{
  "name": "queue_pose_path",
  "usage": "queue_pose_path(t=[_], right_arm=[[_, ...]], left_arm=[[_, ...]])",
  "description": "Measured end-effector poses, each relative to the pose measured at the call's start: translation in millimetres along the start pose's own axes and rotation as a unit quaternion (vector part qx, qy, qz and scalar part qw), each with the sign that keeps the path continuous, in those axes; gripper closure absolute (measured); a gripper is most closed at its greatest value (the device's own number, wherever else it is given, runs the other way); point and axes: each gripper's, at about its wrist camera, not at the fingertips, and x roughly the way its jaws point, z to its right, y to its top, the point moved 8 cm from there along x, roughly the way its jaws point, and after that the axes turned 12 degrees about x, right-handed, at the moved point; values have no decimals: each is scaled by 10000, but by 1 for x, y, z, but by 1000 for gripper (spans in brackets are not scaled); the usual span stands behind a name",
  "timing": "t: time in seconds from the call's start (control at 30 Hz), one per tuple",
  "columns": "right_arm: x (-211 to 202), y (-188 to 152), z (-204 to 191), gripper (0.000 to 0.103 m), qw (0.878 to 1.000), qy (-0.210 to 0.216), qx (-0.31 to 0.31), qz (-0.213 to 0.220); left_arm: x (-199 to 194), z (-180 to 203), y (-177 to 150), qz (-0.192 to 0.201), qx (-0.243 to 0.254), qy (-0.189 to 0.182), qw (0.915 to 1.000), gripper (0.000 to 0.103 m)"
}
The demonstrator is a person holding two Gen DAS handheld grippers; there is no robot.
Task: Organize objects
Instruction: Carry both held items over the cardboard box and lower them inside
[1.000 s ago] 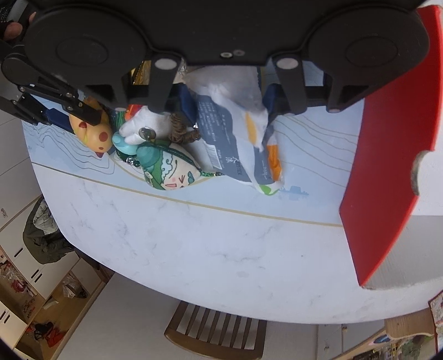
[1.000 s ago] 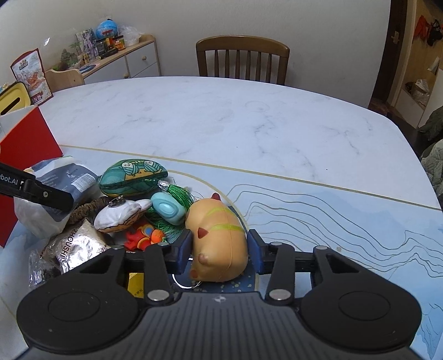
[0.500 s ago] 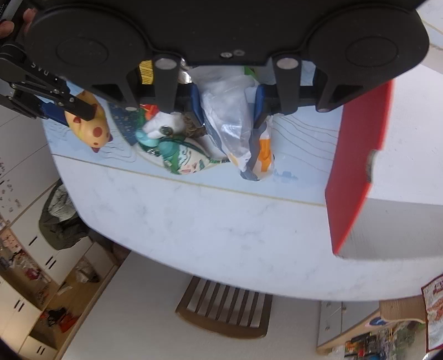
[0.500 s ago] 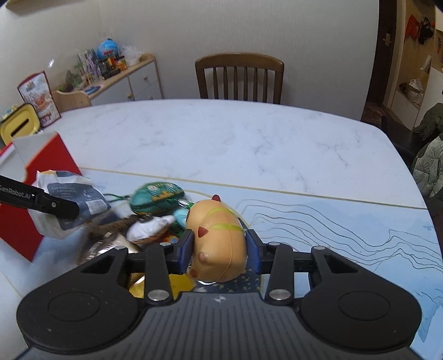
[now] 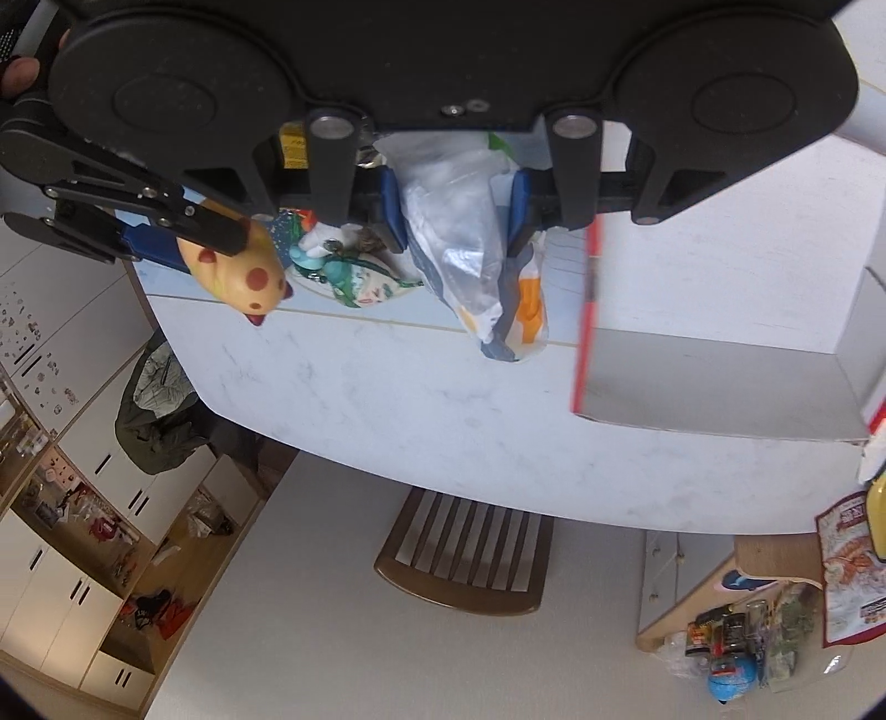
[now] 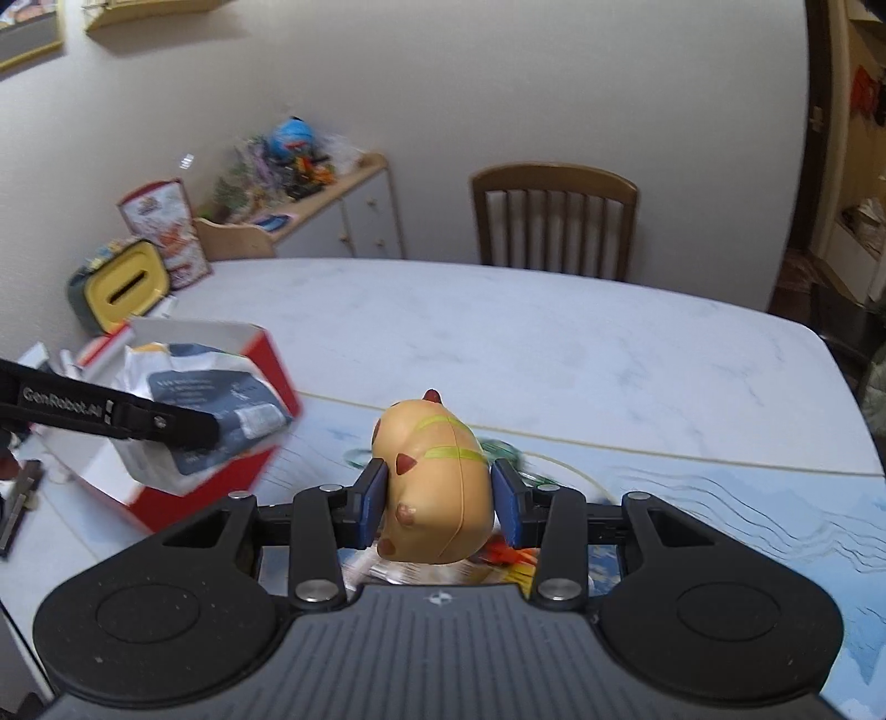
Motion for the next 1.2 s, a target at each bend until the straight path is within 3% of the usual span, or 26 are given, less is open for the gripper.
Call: queue_pose_path(t=[0.3, 0.53, 0.87, 1.2], right_arm=[[10, 2, -87, 63, 9991, 365, -208, -46], [30, -8, -145, 63, 9976, 556, -368, -179], [82, -27, -202, 63, 9955, 473, -590, -571], [139, -44, -246, 63, 9898, 243, -984, -1001]], left_arm=[[-25, -57, -5, 69, -36, 119, 9999, 68], [-25, -105, -18, -96, -173, 245, 9995, 68], [-11, -174, -29, -414, -121, 604, 9972, 68], [24, -205, -36, -869, 393, 775, 9924, 68]])
